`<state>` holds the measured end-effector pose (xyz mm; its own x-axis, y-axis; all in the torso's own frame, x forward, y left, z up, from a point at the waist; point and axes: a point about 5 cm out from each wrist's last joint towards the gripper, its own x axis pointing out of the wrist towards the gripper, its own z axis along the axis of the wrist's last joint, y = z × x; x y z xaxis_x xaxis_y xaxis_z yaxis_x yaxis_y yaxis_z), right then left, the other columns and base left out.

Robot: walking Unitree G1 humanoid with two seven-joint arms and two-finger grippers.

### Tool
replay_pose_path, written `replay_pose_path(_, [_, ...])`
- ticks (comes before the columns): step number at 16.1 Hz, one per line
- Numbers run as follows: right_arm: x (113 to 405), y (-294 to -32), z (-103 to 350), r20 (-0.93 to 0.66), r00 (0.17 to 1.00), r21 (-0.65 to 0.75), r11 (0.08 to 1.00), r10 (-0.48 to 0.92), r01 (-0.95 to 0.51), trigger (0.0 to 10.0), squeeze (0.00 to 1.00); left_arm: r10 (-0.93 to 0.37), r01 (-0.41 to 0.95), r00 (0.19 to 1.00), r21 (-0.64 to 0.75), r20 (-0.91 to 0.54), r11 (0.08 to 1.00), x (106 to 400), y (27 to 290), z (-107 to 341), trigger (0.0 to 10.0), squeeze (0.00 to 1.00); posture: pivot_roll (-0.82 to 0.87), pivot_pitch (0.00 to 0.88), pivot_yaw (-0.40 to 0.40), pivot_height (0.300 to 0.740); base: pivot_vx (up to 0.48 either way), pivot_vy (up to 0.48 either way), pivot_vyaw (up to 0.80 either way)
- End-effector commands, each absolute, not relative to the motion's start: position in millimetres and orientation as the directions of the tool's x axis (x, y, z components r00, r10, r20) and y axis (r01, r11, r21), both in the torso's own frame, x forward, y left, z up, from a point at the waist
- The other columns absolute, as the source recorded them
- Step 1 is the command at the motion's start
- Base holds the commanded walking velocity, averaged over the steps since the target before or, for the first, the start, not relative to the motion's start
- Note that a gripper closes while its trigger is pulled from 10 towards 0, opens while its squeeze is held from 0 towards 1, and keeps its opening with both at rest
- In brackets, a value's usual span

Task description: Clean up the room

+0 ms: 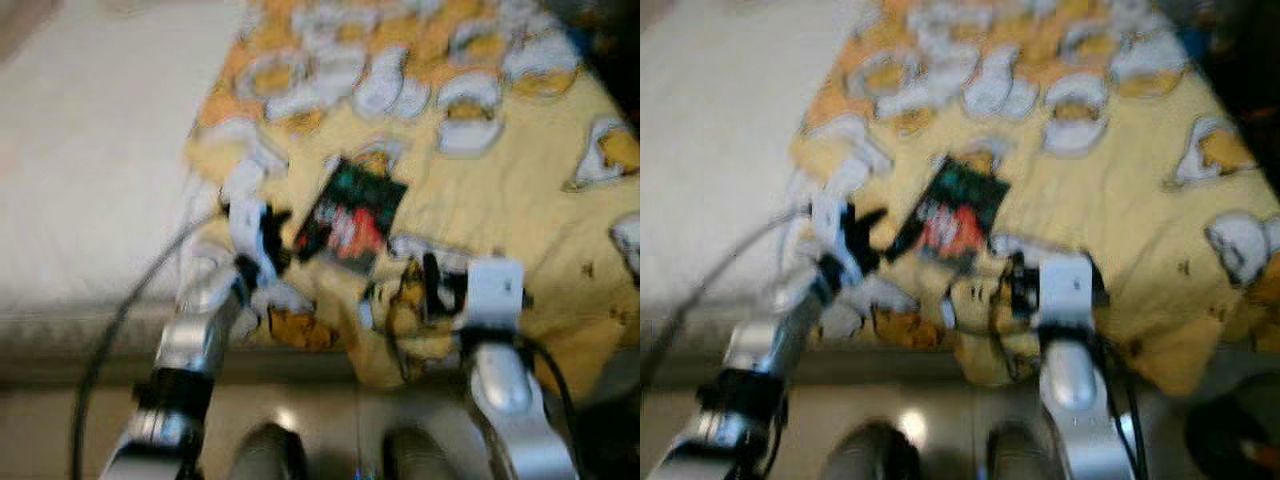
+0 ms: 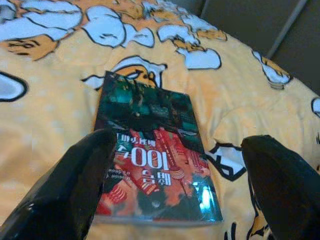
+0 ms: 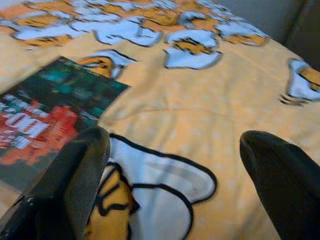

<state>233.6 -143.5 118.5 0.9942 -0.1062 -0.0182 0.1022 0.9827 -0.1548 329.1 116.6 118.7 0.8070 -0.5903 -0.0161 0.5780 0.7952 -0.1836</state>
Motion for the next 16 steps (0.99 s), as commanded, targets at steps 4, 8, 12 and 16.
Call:
replay_pose_path(4, [235.7,-133.0,111.5,-0.034,0.996,-0.136,0.987,-0.088,0.083,10.0,0.00,-0.548,0.536,0.834,-0.143,-0.064,0.832,339.4,122.2,115.6,10.0,0.00,-0.23,0.160,0.114,0.723,0.000,0.480,-0.72])
replay_pose_path(8, [238.0,-130.6,112.3,-0.016,0.998,-0.127,0.990,-0.068,0.066,10.0,0.00,-0.554,0.541,0.830,-0.142,-0.069,0.829,343.5,114.9,114.1,10.0,0.00,-0.24,0.158,0.113,0.723,0.000,0.476,-0.50])
replay_pose_path(12, [238.9,-132.2,111.1,-0.020,0.998,-0.128,0.990,-0.061,0.058,10.0,0.00,-0.564,0.559,0.825,-0.089,-0.038,0.824,350.8,102.4,122.7,10.0,0.00,-0.24,0.163,0.108,0.723,0.000,0.240,0.00])
replay_pose_path(16, [243.1,-133.3,113.5,0.001,0.999,-0.140,0.989,-0.051,0.051,10.0,0.00,-0.533,0.531,0.845,-0.145,0.027,0.835,357.1,100.5,131.9,10.0,0.00,-0.25,0.155,0.105,0.723,0.225,0.000,0.00])
